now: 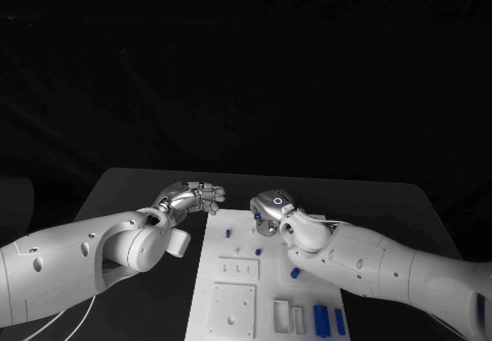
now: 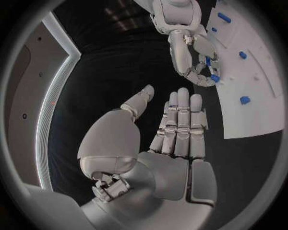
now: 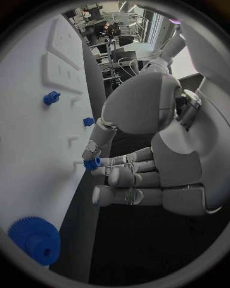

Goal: Assemble the parts on the task board

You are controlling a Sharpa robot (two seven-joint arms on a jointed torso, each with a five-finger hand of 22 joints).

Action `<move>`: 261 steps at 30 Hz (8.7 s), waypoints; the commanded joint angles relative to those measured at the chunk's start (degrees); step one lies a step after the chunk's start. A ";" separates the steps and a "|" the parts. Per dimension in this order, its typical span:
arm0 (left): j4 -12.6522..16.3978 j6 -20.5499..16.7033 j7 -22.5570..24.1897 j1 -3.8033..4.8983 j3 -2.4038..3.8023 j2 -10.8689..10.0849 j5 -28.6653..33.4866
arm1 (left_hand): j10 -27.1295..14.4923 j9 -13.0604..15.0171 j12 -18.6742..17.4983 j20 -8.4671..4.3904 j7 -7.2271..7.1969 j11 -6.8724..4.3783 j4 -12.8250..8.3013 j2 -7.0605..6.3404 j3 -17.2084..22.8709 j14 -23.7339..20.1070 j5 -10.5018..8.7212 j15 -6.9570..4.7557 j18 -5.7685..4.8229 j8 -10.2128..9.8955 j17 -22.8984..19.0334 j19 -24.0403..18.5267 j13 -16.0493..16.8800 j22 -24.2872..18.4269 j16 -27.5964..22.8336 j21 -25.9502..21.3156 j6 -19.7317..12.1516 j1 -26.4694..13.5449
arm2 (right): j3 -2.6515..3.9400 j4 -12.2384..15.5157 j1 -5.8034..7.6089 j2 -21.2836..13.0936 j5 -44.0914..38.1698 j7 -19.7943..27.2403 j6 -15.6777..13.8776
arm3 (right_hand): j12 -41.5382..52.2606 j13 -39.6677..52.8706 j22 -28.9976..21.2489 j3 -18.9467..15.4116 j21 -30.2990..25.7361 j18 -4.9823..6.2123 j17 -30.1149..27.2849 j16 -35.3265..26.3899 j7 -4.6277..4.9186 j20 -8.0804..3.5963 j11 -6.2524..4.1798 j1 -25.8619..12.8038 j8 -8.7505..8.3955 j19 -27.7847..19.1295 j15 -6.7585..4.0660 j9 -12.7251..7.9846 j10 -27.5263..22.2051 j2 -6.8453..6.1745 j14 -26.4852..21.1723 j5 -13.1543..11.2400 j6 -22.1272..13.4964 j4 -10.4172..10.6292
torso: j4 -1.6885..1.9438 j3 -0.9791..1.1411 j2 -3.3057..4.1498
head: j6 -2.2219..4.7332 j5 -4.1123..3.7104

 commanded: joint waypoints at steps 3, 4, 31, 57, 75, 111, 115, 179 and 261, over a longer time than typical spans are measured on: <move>0.30 0.58 0.31 0.18 0.04 0.02 -0.46 | -0.09 0.06 -0.21 0.10 0.10 0.12 -0.04 -0.12 0.28 -0.44 0.12 -0.15 0.90 -0.23 0.09 -0.44 0.11 1.11 0.26 0.28 -0.07 -0.43 | 0.00 -0.04 -0.01 0.26 0.39 0.96 0.97 | -0.01 0.89 1.31 0.24 0.25 3.60 -0.07 0.35 -0.05 -0.61 0.31 0.36 0.12 0.28 -0.69 0.08 1.49 -0.16 -0.64 0.18 0.38 -0.01 | 0.07 -0.04 0.06 | -0.10 0.18; 0.34 0.54 0.30 0.21 0.04 0.00 -0.47 | -0.09 0.06 -0.21 0.10 0.10 0.12 -0.05 -0.13 0.29 -0.44 0.12 -0.15 0.90 -0.24 0.09 -0.45 0.12 1.11 0.26 0.29 -0.07 -0.43 | 0.00 -0.08 -0.01 0.32 0.40 1.02 0.99 | -0.02 0.90 1.31 0.24 0.25 3.60 -0.07 0.35 -0.05 -0.61 0.31 0.35 0.11 0.27 -0.69 0.08 1.49 -0.16 -0.64 0.18 0.38 -0.01 | 0.05 -0.03 0.04 | -0.12 0.19; 0.04 0.56 0.28 0.52 0.02 0.72 -0.67 | -0.07 0.09 -0.29 0.11 0.11 0.12 -0.03 -0.14 0.34 -0.46 0.12 -0.14 0.89 -0.27 0.09 -0.47 0.19 1.10 0.26 0.33 -0.07 -0.47 | -0.07 -1.55 -0.03 1.31 1.14 1.79 2.49 | -0.15 0.93 1.31 0.25 0.38 3.60 -0.14 0.39 -0.01 -0.59 0.34 0.29 0.02 0.12 -0.66 0.10 1.43 -0.11 -0.70 0.18 0.31 -0.01 | -0.16 -0.14 0.30 | -0.55 0.45; 0.18 0.56 0.23 0.52 0.03 0.64 -0.67 | -0.04 0.13 -0.41 0.12 0.11 0.12 -0.07 -0.18 0.41 -0.48 0.11 -0.14 0.90 -0.32 0.10 -0.52 0.31 1.09 0.27 0.39 -0.06 -0.46 | -0.12 -2.91 -0.04 2.14 1.48 1.79 2.68 | -0.45 0.99 1.26 0.27 0.54 3.60 -0.33 0.36 0.09 -0.50 0.45 0.19 -0.20 -0.26 -0.56 0.12 1.25 -0.12 -0.84 0.18 0.08 -0.03 | -0.30 -0.08 0.31 | -0.54 0.58; 0.33 0.55 0.21 0.60 0.03 0.71 -0.67 | -0.01 0.17 -0.49 0.12 0.11 0.12 -0.11 -0.22 0.48 -0.49 0.11 -0.14 0.91 -0.35 0.11 -0.55 0.40 1.08 0.28 0.45 -0.05 -0.42 | -0.12 -3.83 -0.04 2.75 1.60 1.89 3.37 | -0.67 1.05 1.22 0.28 0.64 3.60 -0.50 0.30 0.18 -0.42 0.54 0.13 -0.37 -0.46 -0.47 0.13 1.10 -0.20 -0.91 0.18 -0.11 0.04 | -0.32 -0.11 0.39 | -0.46 0.67; -0.25 0.38 0.38 0.69 0.02 -0.09 -0.67 | -0.09 0.20 -0.71 0.13 0.16 0.18 -0.16 -0.30 0.55 -0.54 0.12 -0.12 0.91 -0.46 0.11 -0.61 0.52 1.06 0.27 0.51 -0.12 -0.40 | 2.54 12.74 2.08 -10.68 11.68 4.63 -0.08 | -0.13 -2.82 -0.54 -2.52 -0.77 3.60 -2.82 0.59 3.45 0.84 3.20 0.32 -4.36 -0.89 2.11 -2.26 -6.34 -5.05 -1.42 0.40 -7.07 0.79 | -1.39 0.50 -0.12 | 0.90 1.07; -1.01 0.47 0.48 0.67 -0.02 0.07 -0.67 | -0.09 0.21 -0.72 0.13 0.15 0.18 -0.16 -0.28 0.56 -0.54 0.12 -0.12 0.91 -0.46 0.11 -0.62 0.53 1.06 0.28 0.52 -0.11 -0.39 | 2.94 14.90 2.31 -14.24 14.80 5.45 1.15 | 1.83 -0.96 -0.39 -3.41 -0.69 3.60 -3.20 0.48 3.20 0.67 1.66 -0.08 -4.03 -0.98 0.62 -2.11 -2.58 -5.11 -1.42 0.33 -6.63 0.83 | -1.94 0.84 -0.54 | 0.97 1.28; -1.82 1.26 0.35 0.52 -0.14 0.44 -1.49 | -0.09 0.28 -0.94 0.17 0.17 0.21 -0.19 -0.20 0.60 -0.60 0.12 -0.09 0.90 -0.54 0.12 -0.71 0.71 1.04 0.27 0.61 -0.12 -0.45 | 2.95 -0.20 -0.76 -10.12 24.89 9.43 8.73 | 61.32 57.14 1.38 -11.92 10.35 3.60 5.52 6.99 2.52 -2.81 -0.85 -4.83 -6.74 -1.17 -1.76 -2.43 -10.00 -1.89 -2.52 6.81 -9.57 0.71 | -2.28 1.30 -0.90 | -0.32 1.92; -0.67 1.07 0.23 0.62 -0.05 -0.57 -1.89 | -0.02 0.40 -1.26 0.20 0.18 0.22 -0.09 -0.18 0.74 -0.65 0.13 -0.06 0.91 -0.68 0.13 -0.86 1.03 1.00 0.28 0.74 -0.11 -0.55 | 2.53 8.29 0.00 -10.78 6.19 1.93 4.31 | 62.06 54.70 0.87 -4.59 13.65 3.60 8.87 5.05 -0.42 -3.15 -3.65 -7.61 -3.10 -2.16 -4.41 0.20 -9.43 0.08 -1.76 9.10 -1.62 5.10 | -2.55 1.42 -1.09 | -0.91 2.23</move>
